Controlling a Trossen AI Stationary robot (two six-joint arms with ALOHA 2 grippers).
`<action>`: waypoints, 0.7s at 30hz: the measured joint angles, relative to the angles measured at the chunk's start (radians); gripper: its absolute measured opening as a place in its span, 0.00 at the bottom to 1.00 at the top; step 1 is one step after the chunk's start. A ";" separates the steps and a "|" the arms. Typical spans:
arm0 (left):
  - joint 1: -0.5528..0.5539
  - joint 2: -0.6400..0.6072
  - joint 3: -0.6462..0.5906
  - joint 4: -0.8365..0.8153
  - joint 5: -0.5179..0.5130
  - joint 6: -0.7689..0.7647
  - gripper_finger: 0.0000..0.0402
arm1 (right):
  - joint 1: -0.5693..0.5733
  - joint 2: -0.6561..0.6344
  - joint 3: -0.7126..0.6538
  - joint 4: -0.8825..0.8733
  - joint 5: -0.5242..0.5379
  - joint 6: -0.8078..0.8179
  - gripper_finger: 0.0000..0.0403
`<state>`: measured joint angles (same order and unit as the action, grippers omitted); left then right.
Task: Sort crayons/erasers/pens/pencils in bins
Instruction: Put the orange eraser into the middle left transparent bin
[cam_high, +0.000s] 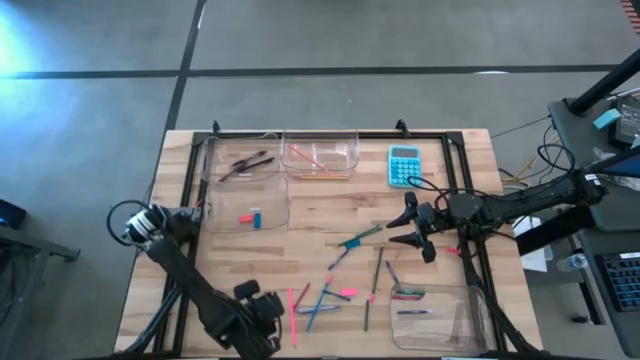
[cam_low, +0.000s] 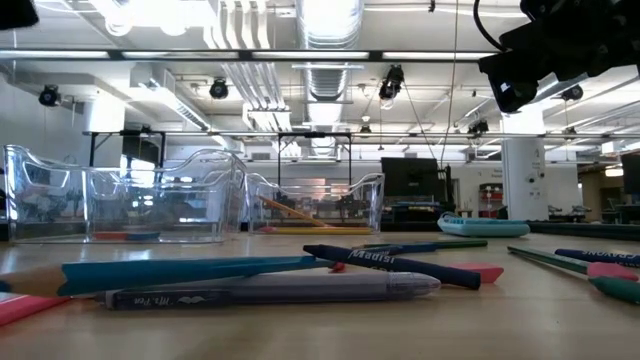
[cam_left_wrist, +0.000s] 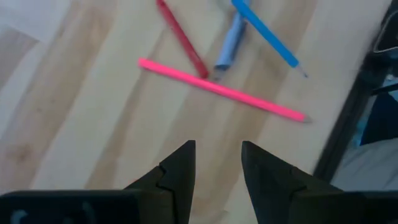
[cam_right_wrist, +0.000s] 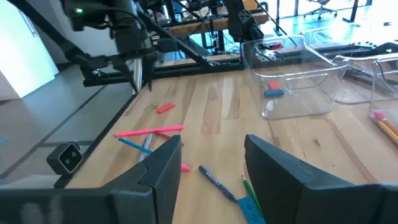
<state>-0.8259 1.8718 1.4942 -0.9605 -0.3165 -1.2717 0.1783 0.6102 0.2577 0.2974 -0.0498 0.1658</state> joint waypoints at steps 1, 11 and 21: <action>-0.002 0.021 0.030 -0.017 0.005 -0.008 0.29 | 0.000 0.000 0.000 0.000 0.000 0.000 0.41; -0.009 0.162 0.146 -0.228 0.099 -0.223 0.29 | 0.000 0.000 0.000 0.033 0.000 -0.037 0.41; -0.009 0.192 0.118 -0.226 0.103 -0.262 0.29 | 0.000 0.000 0.000 0.033 0.001 -0.045 0.41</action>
<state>-0.8349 2.0634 1.6118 -1.1868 -0.2138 -1.5340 0.1783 0.6102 0.2581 0.3306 -0.0487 0.1207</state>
